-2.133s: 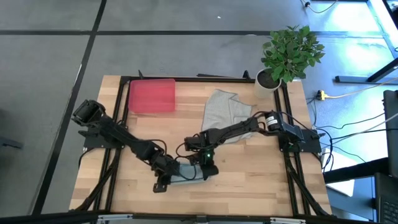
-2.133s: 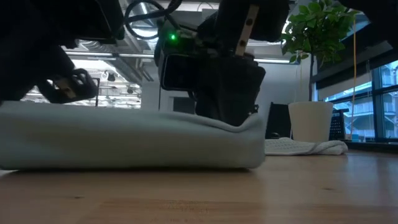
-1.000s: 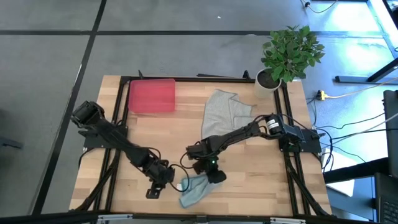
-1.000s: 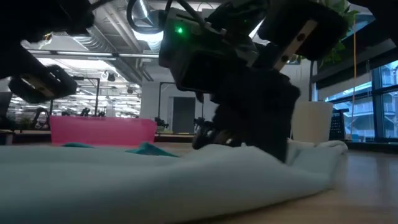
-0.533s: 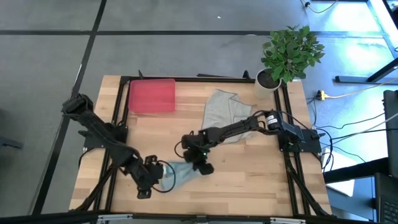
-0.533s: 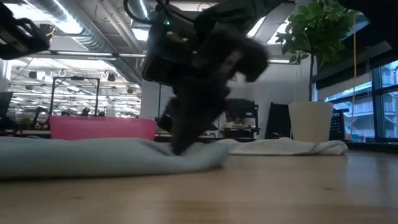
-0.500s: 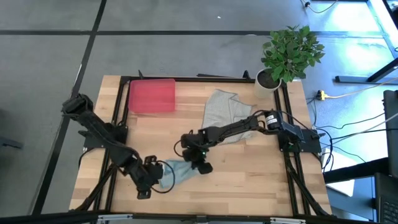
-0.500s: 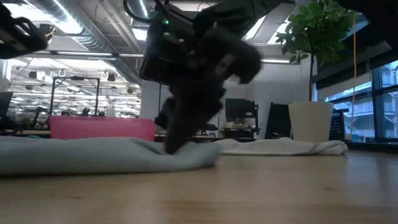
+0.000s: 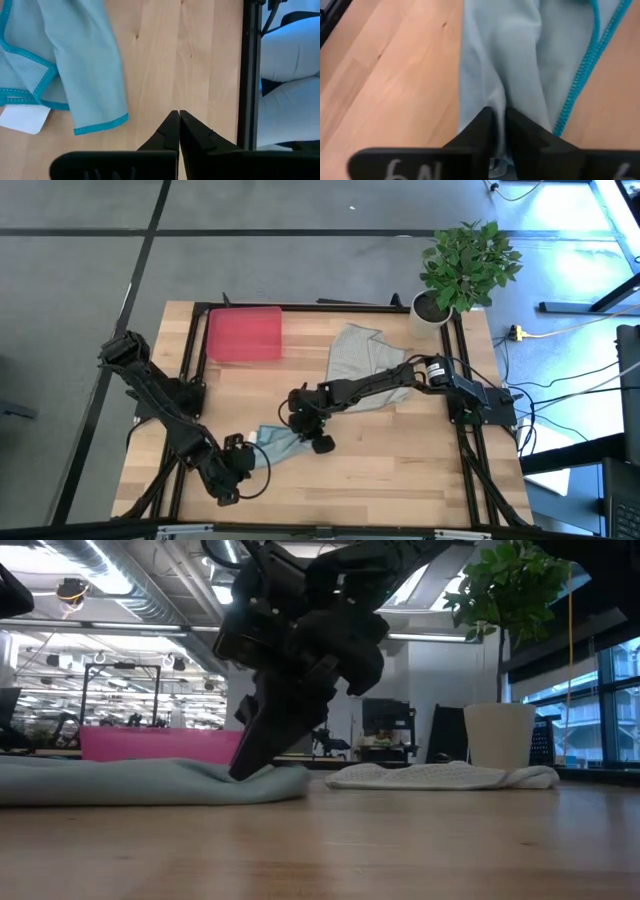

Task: Roll microfiber towels into tight, uniform cylinder then place into a basket
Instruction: Roll the blue towel

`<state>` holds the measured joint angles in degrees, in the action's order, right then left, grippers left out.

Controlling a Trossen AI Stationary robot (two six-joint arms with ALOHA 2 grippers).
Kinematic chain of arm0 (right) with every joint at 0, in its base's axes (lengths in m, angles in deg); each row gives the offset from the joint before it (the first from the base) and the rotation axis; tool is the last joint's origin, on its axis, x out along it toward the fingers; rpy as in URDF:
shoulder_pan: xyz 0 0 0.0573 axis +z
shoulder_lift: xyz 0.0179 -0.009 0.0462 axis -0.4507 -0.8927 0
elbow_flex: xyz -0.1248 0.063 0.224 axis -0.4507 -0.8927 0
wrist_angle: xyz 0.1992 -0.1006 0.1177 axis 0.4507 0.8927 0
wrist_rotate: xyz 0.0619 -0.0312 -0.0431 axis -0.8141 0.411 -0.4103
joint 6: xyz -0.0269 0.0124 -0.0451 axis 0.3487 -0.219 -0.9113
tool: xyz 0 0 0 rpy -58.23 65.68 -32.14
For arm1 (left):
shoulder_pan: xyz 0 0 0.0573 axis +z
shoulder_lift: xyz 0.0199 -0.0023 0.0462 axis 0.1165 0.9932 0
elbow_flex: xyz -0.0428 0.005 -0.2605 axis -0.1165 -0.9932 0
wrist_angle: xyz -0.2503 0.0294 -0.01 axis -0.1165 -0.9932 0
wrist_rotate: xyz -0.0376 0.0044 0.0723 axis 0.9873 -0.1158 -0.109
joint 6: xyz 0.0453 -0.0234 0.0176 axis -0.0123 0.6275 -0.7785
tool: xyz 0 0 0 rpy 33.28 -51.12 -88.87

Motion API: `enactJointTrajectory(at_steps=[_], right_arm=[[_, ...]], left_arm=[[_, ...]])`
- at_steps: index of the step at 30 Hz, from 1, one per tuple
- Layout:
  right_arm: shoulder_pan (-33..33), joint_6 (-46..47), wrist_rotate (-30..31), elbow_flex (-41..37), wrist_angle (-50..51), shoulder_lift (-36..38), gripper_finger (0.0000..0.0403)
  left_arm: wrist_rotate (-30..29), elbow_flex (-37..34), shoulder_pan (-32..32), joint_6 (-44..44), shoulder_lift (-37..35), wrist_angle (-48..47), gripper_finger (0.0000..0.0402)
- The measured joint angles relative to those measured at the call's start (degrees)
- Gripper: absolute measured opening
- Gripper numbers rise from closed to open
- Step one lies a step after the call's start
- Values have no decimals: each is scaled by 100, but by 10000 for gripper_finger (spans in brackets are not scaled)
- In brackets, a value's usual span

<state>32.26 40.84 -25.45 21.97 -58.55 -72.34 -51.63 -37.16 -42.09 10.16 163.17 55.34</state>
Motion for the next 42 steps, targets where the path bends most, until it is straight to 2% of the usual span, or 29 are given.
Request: enactJointTrajectory(at_steps=[4, 8, 12, 20, 25, 35, 42], right_arm=[[9, -28, 308, 0, -98, 0, 107], [9, -157, 340, 0, -98, 0, 147], [9, -168, 337, 0, -82, 0, 167], [51, -459, 335, 255, 216, 0, 171], [151, -698, 353, 666, 1010, 0, 171], [365, -721, 448, 659, 1431, -4, 171], [552, -709, 415, 596, 1639, -2, 171]], left_arm=[[-70, 0, 2, 0, 0, -12, 0], [-78, 0, 0, 0, 0, -14, 0], [-89, 0, 0, -2, 2, -14, 0], [-90, 0, 0, -39, 4, -16, 0], [-144, 0, 0, -45, 4, -27, 0], [-1067, 0, 0, -35, 4, -641, 0], [-1181, 0, 0, -28, 5, -678, 0]])
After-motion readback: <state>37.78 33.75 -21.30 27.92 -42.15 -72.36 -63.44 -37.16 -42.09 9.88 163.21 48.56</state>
